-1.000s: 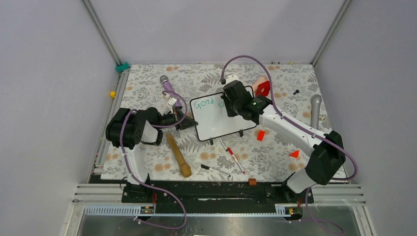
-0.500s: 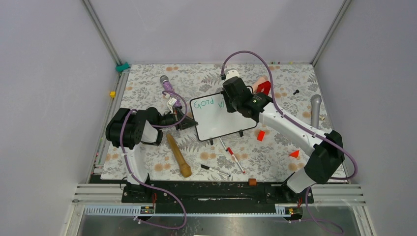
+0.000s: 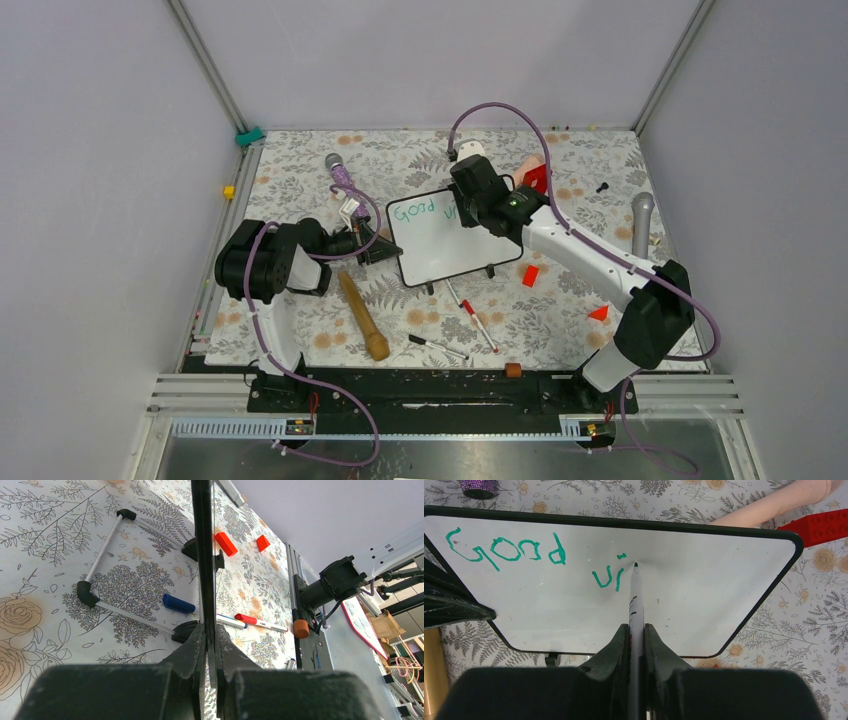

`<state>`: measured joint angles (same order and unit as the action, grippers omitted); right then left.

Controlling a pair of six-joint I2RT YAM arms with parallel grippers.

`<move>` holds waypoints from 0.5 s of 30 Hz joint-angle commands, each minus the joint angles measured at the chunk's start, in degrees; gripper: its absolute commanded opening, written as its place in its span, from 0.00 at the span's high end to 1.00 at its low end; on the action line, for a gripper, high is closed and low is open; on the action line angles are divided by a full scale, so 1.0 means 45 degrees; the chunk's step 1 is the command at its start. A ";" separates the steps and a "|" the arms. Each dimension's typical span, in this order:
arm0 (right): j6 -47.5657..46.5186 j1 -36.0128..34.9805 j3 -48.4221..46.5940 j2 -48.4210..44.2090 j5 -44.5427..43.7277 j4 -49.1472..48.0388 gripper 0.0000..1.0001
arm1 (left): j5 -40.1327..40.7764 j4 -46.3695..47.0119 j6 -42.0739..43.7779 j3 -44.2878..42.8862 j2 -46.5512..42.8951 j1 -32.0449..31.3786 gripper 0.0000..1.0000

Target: Write a sentence on the whiteboard

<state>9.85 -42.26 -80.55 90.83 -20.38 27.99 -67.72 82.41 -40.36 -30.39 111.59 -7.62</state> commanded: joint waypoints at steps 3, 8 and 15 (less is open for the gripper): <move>-0.0161 0.0141 -0.0729 0.0114 -0.0263 -0.0105 1.00 | -0.0324 0.0492 0.0863 -0.0026 0.0041 -0.0083 1.00; -0.0196 0.0151 -0.0733 0.0183 -0.0206 -0.0052 1.00 | -0.0325 0.0495 0.0839 -0.0043 0.0045 -0.0079 1.00; -0.0104 0.0148 -0.0353 0.0129 -0.0120 0.0076 1.00 | -0.0333 0.0493 0.0843 -0.0041 0.0035 -0.0074 1.00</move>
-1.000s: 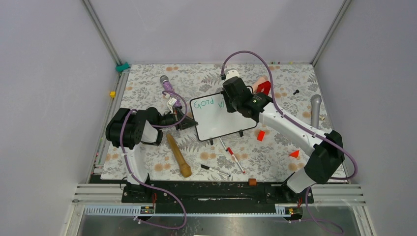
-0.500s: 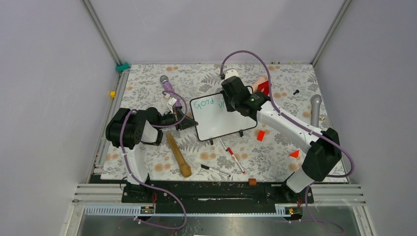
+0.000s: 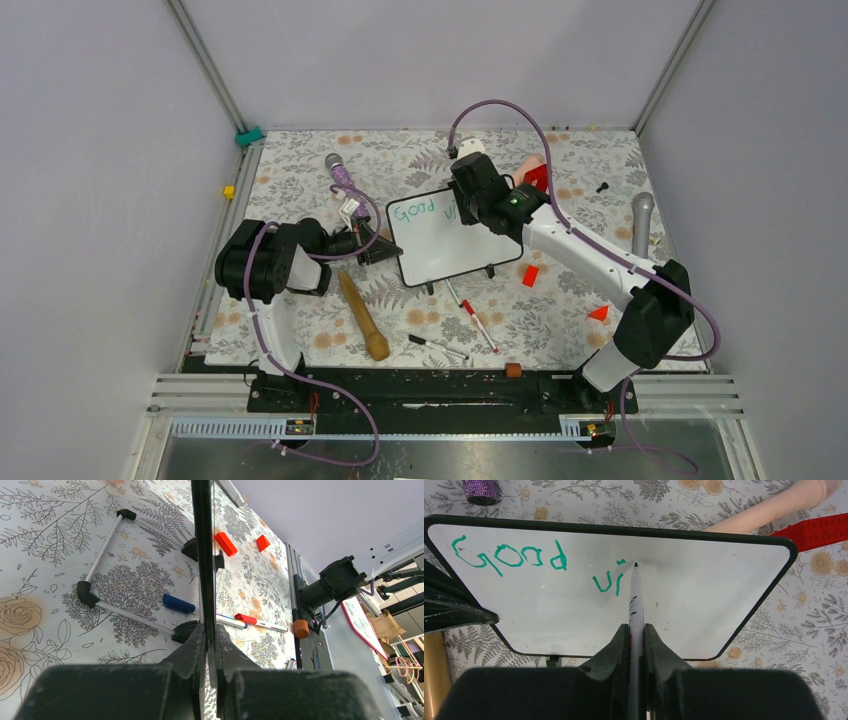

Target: Write a sentence on the whiteboard

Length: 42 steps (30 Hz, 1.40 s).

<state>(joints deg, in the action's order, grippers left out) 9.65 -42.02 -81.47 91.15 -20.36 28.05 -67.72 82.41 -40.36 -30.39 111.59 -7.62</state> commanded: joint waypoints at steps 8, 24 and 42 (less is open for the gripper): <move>0.0106 0.0107 0.0270 -0.0010 0.0233 0.0061 1.00 | -0.0339 0.0485 0.0806 -0.0046 0.0008 -0.0065 1.00; 0.0335 0.0086 0.1258 -0.0392 0.0823 0.0058 1.00 | -0.0348 0.0485 0.0842 -0.0014 0.0001 -0.0064 1.00; 0.0235 0.0112 0.0839 -0.0156 0.0466 0.0064 1.00 | -0.0342 0.0495 0.0840 -0.0023 0.0017 -0.0060 1.00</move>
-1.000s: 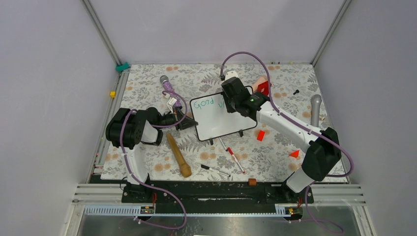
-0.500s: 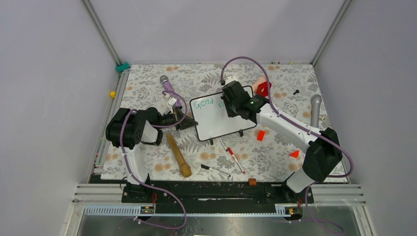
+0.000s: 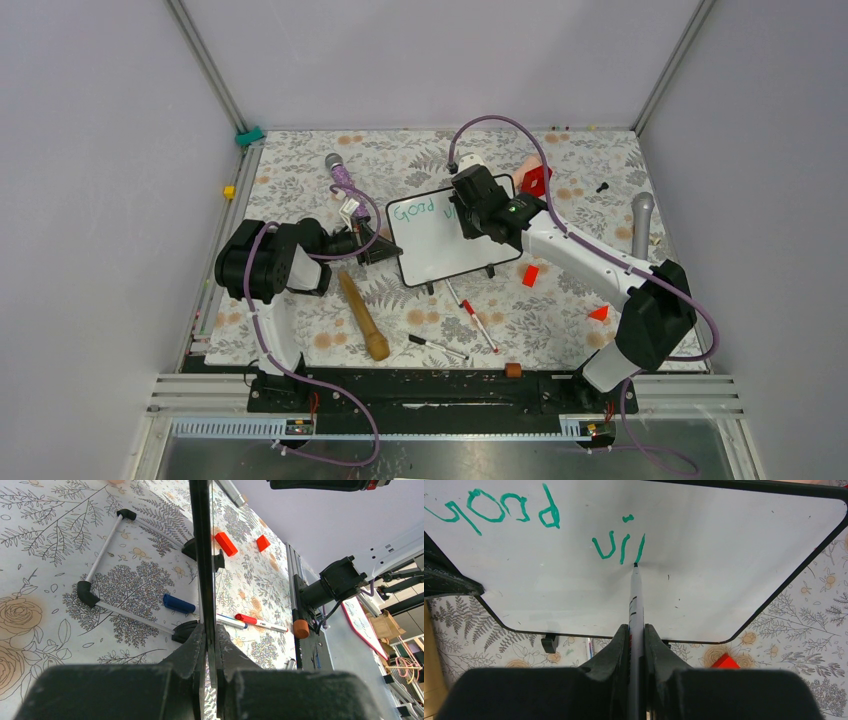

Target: Write a sentence on the whiteboard

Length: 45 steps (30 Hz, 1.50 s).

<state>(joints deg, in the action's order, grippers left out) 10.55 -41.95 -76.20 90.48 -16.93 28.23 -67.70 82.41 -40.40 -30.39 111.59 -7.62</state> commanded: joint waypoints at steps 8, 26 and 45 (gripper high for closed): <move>-0.0038 0.0091 -0.0676 0.0166 -0.0547 0.0077 1.00 | -0.0345 0.0494 0.0863 -0.0021 0.0014 -0.0063 1.00; -0.0144 0.0173 -0.1062 0.0338 -0.0708 0.0063 1.00 | -0.0321 0.0495 0.0881 -0.0009 0.0066 -0.0072 1.00; -0.0208 0.0351 -0.1033 0.0401 -0.1099 0.0439 1.00 | -0.0309 0.0496 0.0882 -0.0019 0.0062 -0.0071 1.00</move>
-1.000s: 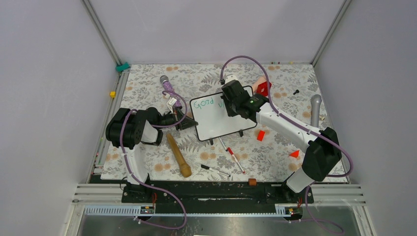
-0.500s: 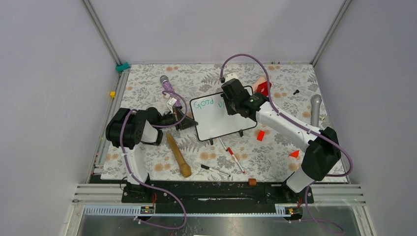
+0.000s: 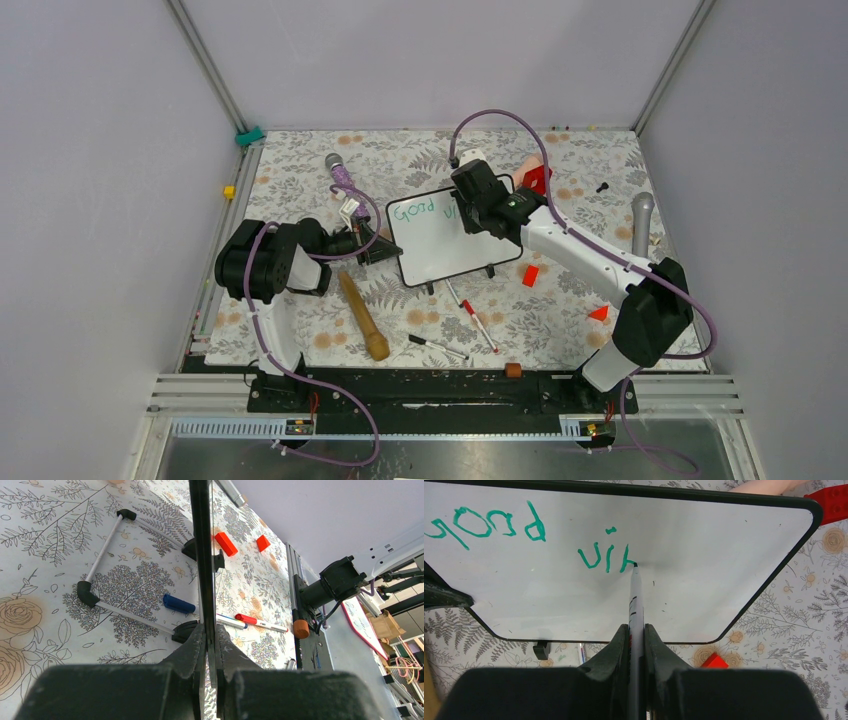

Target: Write a sentence on the whiteboard

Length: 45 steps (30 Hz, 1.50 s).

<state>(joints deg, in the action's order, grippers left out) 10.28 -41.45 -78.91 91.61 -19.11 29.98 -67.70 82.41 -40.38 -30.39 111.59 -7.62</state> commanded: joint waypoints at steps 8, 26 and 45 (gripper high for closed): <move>-0.0205 0.0234 -0.0184 0.0008 -0.0229 0.0090 1.00 | -0.0315 0.0492 0.0883 -0.0023 0.0061 -0.0082 1.00; -0.0379 0.0243 -0.0462 0.0284 0.1095 0.0212 1.00 | -0.0334 0.0490 0.0887 -0.0024 0.0052 -0.0072 1.00; -0.0307 0.0239 0.0995 -0.2045 0.1255 -0.1308 1.00 | -0.0334 0.0480 0.0722 -0.0094 0.0213 -0.0065 1.00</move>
<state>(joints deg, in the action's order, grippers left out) 8.97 -40.86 -76.60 88.84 -13.78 28.40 -67.72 82.41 -40.38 -30.39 111.59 -7.62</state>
